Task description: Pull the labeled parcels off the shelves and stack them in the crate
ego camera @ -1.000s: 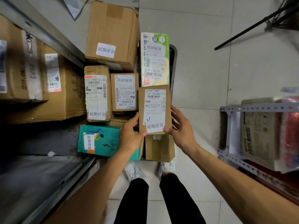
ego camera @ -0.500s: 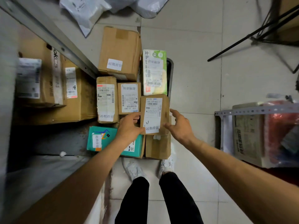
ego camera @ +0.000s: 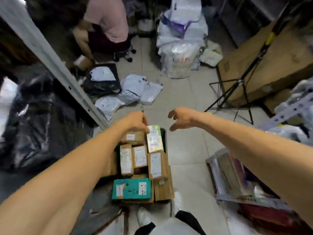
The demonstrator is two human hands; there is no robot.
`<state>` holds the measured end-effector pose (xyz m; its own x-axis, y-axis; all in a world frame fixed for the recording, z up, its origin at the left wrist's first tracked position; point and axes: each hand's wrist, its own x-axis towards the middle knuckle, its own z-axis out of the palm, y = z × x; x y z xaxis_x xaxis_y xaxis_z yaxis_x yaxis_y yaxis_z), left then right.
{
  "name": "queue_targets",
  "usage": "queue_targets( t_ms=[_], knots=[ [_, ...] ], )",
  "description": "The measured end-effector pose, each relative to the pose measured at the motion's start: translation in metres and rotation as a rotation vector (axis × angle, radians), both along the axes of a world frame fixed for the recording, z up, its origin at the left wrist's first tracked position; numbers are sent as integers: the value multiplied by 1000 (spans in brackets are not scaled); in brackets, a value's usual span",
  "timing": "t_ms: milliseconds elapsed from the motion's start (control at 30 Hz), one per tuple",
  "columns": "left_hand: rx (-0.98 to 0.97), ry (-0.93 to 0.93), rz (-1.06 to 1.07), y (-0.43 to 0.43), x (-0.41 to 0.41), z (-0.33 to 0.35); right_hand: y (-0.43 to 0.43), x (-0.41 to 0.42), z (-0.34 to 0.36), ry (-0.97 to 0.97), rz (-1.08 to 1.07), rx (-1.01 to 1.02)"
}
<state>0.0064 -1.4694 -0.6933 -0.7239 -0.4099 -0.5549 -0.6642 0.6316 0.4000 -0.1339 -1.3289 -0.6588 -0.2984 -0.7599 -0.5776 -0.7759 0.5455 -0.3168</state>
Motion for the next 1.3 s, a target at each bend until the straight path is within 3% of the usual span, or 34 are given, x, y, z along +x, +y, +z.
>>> queue_targets(
  t_ms=[267, 467, 633, 1033, 1300],
  knots=[
    [-156, 155, 10, 6, -13, 164, 4, -12, 158, 270, 152, -111],
    [-222, 176, 177, 47, 29, 221, 18, 7, 200, 377, 366, -130],
    [-263, 150, 450, 115, 104, 241, 38, 59, 217, 382, 601, -183],
    [-419, -3, 1099, 372, 354, 279, 148, 299, 241, 265, 1255, -368],
    [-508, -184, 1527, 626, 475, 316, 325, 477, 274, 116, 1670, -466]
  ],
)
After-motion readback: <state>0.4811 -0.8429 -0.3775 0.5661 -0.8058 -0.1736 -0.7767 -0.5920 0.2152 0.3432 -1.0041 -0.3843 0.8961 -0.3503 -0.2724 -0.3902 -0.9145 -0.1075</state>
